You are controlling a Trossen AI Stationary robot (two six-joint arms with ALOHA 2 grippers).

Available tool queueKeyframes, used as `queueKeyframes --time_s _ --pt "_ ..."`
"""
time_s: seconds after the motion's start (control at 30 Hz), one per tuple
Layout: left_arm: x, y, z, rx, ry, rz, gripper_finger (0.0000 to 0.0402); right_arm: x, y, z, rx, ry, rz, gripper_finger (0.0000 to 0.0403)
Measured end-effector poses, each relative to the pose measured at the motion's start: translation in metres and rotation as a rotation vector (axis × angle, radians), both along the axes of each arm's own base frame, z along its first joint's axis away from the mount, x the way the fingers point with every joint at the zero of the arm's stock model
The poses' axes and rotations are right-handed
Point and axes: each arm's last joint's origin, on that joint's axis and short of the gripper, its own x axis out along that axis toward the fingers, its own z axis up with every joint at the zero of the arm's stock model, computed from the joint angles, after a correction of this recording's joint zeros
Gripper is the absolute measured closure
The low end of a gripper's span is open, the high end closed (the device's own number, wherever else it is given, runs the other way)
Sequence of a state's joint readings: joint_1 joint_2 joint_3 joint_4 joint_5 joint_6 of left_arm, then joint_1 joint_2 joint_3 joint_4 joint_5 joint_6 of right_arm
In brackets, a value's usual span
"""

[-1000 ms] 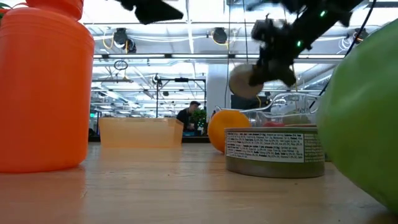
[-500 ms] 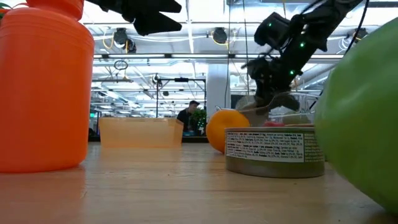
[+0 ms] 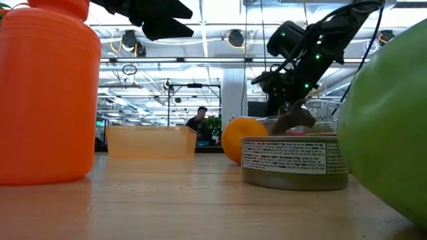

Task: Pick & Place Food Item
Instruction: Put the green tuna can into the left transparent bin, then put the top blue tuna can into the left transparent bin

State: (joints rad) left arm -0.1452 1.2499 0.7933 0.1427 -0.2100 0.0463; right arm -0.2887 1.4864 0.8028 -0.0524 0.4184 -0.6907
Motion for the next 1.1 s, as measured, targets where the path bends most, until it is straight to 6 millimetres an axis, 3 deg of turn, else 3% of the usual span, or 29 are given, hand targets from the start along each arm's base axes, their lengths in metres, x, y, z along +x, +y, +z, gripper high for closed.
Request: queueKeyframes --time_s 0.37,0.6,0.87,1.0,1.1 --pt "0.0 0.0 -0.001 -0.004 0.006 0.001 0.005 0.0 0.016 0.022 0.014 -0.185 -0.091 0.009" --pt "0.0 0.0 -0.001 -0.005 0.01 0.003 0.005 -0.009 0.046 0.052 0.13 -0.404 -0.107 0.01" --pt "0.0 0.0 -0.001 -0.04 0.008 0.013 0.005 -0.022 0.102 0.083 0.507 -0.593 0.141 0.0101" --pt "0.0 0.0 -0.001 -0.113 0.003 0.036 0.005 -0.027 0.127 0.09 0.759 -0.613 0.228 0.0101" --pt "0.002 -0.001 -0.005 -0.196 0.01 0.063 0.005 -0.03 0.143 0.09 0.84 -0.589 0.272 0.0103"
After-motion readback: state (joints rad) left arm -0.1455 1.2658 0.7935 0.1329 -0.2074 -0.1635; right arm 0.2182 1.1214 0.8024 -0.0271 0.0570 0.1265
